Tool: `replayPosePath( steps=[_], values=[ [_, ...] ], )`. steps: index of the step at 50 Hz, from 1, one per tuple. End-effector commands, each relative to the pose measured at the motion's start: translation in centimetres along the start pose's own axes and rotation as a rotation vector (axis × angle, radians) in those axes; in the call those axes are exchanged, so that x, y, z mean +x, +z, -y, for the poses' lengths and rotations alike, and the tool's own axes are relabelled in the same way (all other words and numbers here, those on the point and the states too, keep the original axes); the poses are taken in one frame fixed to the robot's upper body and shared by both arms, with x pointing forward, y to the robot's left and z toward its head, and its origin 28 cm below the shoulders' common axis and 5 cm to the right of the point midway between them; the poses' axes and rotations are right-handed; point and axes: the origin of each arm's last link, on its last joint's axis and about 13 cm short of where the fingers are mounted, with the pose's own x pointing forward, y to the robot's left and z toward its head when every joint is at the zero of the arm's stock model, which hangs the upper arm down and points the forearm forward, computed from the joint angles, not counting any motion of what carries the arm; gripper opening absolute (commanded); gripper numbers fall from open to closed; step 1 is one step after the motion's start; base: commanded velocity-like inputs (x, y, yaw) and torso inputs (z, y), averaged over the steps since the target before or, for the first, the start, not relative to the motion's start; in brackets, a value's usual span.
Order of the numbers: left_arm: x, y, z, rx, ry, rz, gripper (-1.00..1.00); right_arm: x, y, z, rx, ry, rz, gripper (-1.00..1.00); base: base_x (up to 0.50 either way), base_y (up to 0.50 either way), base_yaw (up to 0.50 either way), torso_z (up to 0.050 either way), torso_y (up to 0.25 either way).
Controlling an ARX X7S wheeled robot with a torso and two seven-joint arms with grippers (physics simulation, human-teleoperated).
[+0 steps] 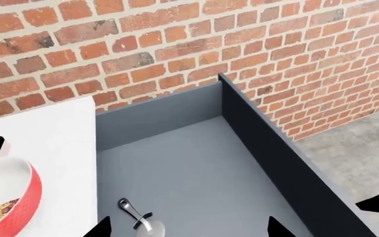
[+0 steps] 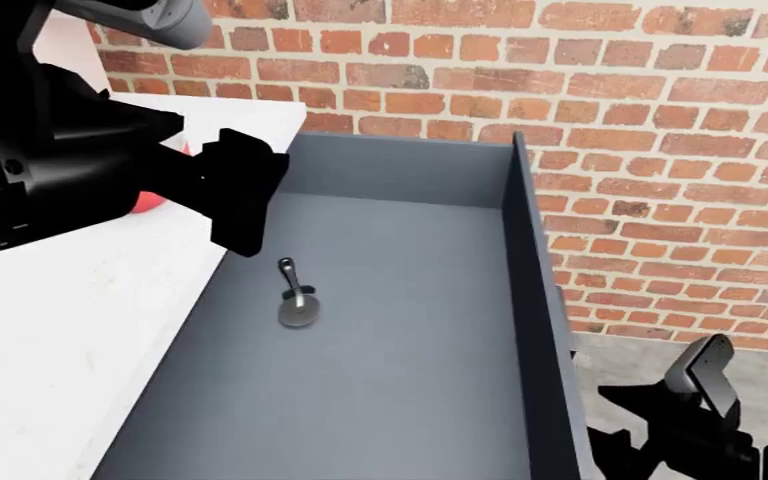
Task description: Place the bar in the bowl and close the drawer.
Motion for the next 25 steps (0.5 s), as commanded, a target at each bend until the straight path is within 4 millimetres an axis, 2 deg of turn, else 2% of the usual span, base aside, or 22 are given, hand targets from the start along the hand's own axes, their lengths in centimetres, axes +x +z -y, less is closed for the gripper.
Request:
replayPosePath(
  steps=[1, 19, 25],
  values=[
    [0.1, 0.0, 0.0, 0.003, -0.001, -0.002, 1.0, 2.6, -1.0, -0.8, -0.007, 0.094, -0.014, 1.0, 0.0, 0.0, 0.0, 0.0, 0.0],
    [-0.1, 0.2, 0.2, 0.008, -0.004, 0.001, 1.0, 5.9, -1.1, -2.2, -0.038, 0.219, -0.019, 1.0, 0.0, 0.0, 0.0, 0.0, 0.0],
    [-0.1, 0.1, 0.2, 0.007, -0.005, 0.001, 1.0, 6.7, -0.4, -3.4, -0.066, 0.255, -0.017, 1.0, 0.0, 0.0, 0.0, -0.003, 0.0]
  ],
)
